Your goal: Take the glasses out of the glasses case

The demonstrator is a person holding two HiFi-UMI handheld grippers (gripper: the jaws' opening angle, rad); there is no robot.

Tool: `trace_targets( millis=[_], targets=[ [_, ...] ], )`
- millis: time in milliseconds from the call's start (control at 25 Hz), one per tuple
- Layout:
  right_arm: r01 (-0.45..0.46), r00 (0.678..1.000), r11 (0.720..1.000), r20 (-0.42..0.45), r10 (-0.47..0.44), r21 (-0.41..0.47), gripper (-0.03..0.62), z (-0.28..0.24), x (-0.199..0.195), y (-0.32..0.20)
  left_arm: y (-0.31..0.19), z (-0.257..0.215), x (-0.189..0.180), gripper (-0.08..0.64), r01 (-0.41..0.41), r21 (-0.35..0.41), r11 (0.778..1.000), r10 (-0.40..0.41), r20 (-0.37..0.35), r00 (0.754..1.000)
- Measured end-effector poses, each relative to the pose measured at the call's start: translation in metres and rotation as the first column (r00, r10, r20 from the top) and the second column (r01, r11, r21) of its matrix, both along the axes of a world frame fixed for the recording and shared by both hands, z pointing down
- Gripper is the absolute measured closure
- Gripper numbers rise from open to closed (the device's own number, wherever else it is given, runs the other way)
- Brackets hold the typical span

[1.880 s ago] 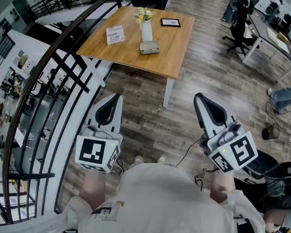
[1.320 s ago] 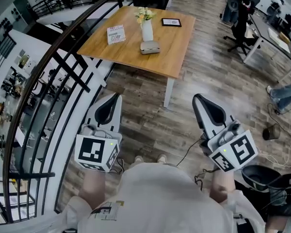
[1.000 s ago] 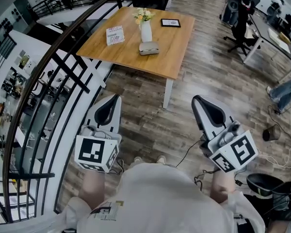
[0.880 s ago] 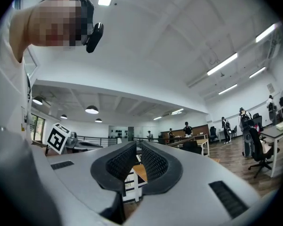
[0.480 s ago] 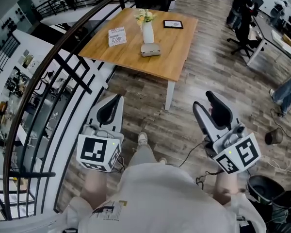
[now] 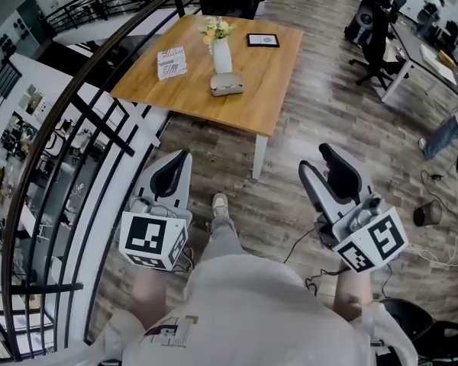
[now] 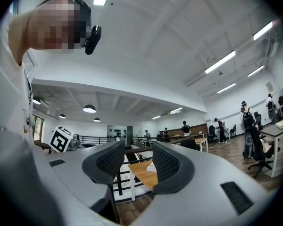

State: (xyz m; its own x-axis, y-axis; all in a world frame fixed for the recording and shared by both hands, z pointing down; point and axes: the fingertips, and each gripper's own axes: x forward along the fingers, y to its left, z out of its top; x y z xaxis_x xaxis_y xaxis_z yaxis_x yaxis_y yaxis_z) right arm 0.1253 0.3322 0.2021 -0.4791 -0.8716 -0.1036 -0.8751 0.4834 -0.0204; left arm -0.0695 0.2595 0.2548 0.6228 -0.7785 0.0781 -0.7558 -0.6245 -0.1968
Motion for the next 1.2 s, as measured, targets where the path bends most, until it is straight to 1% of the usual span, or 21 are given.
trace_targets(
  millis=[200,400,680,880,1040,1200],
  targets=[
    [0.014,1.0,1.0,-0.009,-0.014,-0.024,0.383,0.011,-0.002,-0.043,-0.041,0.008,0.003,0.543,-0.007,-0.022,1.0,0.007,-0.011,1.0],
    [0.031,0.999,0.999,-0.008,-0.031,-0.045,0.383,0.019,-0.01,-0.102,-0.099,0.015,0.001,0.543,-0.012,-0.043,0.999,0.012,-0.008,1.0],
    [0.035,0.999,0.993,-0.027,-0.038,-0.109,0.383,0.028,-0.027,-0.216,-0.211,0.022,-0.007,0.543,-0.024,-0.086,0.996,0.024,-0.008,1.0],
    [0.05,0.998,0.988,-0.037,-0.056,-0.147,0.383,0.031,-0.055,-0.307,-0.297,0.024,-0.027,0.543,-0.035,-0.114,0.993,0.034,-0.008,0.999],
    [0.056,0.997,0.986,-0.05,-0.065,-0.16,0.383,0.031,-0.076,-0.378,-0.361,0.025,-0.041,0.543,-0.044,-0.134,0.99,0.044,-0.004,0.999],
    [0.053,0.997,0.984,-0.046,-0.062,-0.172,0.383,0.043,-0.087,-0.439,-0.42,0.037,-0.051,0.543,-0.053,-0.141,0.989,0.054,0.002,0.999]
  ],
)
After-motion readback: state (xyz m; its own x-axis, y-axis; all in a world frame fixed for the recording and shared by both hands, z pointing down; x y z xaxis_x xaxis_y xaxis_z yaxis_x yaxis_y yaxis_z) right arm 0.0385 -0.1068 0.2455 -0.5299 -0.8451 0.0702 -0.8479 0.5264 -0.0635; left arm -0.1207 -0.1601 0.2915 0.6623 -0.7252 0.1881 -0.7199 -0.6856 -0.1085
